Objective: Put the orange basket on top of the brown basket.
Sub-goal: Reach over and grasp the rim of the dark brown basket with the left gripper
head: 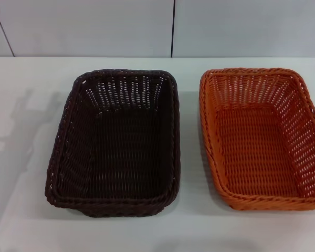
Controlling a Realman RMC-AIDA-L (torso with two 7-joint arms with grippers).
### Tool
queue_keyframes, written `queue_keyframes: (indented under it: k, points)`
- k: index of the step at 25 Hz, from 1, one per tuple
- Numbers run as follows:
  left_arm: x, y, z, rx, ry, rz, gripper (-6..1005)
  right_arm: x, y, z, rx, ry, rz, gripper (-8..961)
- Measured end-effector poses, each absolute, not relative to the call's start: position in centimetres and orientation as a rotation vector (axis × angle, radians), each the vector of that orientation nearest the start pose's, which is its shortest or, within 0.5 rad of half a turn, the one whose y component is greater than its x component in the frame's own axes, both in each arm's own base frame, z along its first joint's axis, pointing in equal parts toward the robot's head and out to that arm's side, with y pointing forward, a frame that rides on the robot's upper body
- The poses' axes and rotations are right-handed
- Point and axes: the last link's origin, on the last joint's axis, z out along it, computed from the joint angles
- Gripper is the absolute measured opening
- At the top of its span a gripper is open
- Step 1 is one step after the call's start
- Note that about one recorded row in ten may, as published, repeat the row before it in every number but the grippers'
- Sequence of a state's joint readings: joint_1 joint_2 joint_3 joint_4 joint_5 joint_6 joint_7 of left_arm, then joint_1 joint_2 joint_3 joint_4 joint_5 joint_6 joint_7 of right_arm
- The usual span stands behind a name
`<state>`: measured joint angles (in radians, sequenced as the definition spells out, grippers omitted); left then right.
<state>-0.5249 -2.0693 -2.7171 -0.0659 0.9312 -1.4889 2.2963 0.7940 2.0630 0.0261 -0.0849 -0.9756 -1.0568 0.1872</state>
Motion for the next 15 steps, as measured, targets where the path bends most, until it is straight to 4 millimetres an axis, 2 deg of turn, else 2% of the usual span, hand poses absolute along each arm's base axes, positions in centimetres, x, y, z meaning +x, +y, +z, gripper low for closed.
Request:
queue_keyframes:
  k: [15]
  points:
    - [-30.29,34.83,5.63,-1.400,-0.687,-1.367,857,28.82,43.73,7.97,-1.223,0.523,0.774,575]
